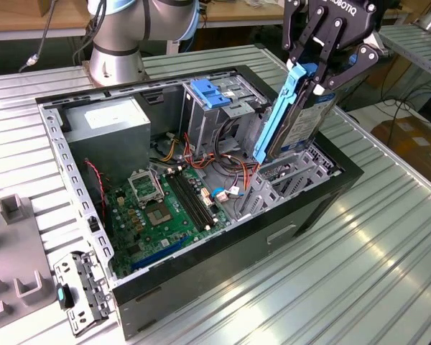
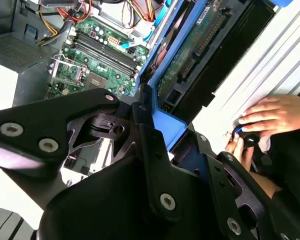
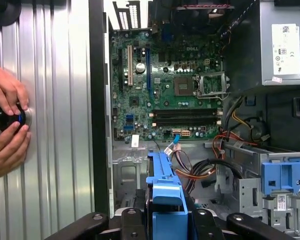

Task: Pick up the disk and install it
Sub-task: 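Insert the disk into the insertion slot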

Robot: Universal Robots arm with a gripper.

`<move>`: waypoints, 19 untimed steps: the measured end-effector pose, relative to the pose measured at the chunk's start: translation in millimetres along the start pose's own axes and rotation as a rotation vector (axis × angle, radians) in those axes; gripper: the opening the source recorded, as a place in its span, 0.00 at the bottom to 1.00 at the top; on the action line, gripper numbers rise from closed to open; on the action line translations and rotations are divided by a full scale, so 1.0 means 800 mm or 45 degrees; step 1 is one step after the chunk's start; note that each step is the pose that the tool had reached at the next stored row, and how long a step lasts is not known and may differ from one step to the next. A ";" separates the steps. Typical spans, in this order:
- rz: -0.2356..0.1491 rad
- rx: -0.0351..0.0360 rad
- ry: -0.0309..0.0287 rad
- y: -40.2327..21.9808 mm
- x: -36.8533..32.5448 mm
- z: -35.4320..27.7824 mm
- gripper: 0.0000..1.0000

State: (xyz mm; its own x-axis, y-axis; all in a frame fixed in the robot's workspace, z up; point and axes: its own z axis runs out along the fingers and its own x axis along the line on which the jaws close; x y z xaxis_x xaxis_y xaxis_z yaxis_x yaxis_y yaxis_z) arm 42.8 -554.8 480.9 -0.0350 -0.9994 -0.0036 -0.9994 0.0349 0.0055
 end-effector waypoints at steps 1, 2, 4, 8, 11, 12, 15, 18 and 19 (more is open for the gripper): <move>0.000 0.0015 0.0001 -0.0011 0.0000 0.0009 0.37; -0.001 0.0065 0.0000 -0.0021 0.0000 0.0021 0.37; -0.001 0.0161 -0.0001 -0.0030 0.0002 0.0035 0.37; -0.002 0.0241 -0.0004 -0.0088 0.0041 0.0149 0.37; -0.002 0.0240 -0.0001 -0.0152 0.0047 0.0206 0.37; -0.002 0.0241 -0.0002 -0.0163 0.0047 0.0226 0.37; -0.002 0.0224 -0.0004 -0.0189 0.0047 0.0289 0.37; -0.002 0.0162 0.0000 -0.0193 0.0049 0.0354 0.37; -0.002 0.0157 -0.0001 -0.0198 0.0050 0.0362 0.37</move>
State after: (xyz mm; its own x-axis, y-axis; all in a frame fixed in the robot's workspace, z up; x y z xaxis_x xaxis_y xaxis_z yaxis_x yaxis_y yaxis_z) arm 58.4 -559.2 451.8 -0.0335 -0.9994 -0.0037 -0.9994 0.0335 -0.0069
